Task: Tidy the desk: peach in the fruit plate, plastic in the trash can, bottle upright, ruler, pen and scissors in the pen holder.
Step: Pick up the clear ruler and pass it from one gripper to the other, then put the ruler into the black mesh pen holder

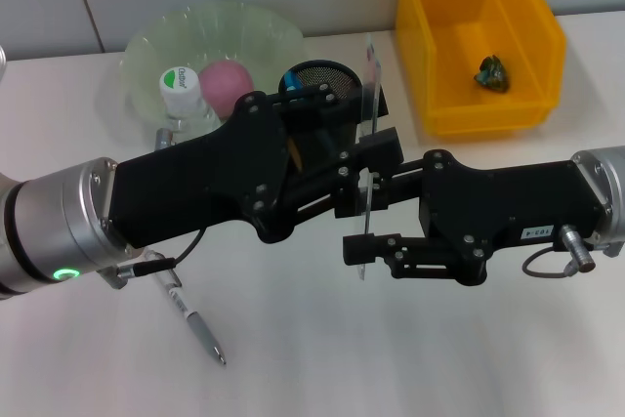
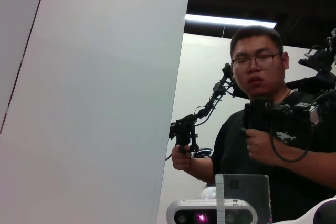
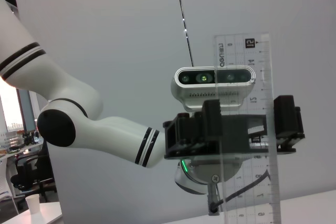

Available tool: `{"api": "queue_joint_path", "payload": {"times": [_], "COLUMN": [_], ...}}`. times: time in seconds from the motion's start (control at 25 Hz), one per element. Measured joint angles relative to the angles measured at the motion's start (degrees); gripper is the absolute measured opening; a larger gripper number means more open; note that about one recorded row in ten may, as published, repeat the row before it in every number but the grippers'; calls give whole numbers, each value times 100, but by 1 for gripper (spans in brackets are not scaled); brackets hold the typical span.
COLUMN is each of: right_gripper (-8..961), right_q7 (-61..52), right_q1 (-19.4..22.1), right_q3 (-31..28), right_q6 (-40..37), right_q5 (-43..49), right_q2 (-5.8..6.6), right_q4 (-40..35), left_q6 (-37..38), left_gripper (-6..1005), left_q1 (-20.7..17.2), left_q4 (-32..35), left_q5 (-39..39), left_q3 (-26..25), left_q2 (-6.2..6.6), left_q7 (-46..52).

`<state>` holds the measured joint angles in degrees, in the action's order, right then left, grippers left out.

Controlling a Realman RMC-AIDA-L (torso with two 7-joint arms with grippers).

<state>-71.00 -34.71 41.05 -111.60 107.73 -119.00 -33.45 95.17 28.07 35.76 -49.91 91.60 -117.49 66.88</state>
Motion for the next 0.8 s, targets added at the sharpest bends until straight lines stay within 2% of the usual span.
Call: {"api": "queue_joint_path", "payload": {"times": [0.8], "right_gripper": [383], "right_q7": [1], "right_q1": [-1], "right_q3": [-5], "right_q6": [17], "right_q5": [-22], "right_q2": [0], "right_q4": [22], "left_q6": [21], "left_gripper": [456], "left_q1": [41], "left_q4": [-12], "left_q5": [-54], "left_q3": [-15], "left_q2": [39], "left_q7": [226]}}
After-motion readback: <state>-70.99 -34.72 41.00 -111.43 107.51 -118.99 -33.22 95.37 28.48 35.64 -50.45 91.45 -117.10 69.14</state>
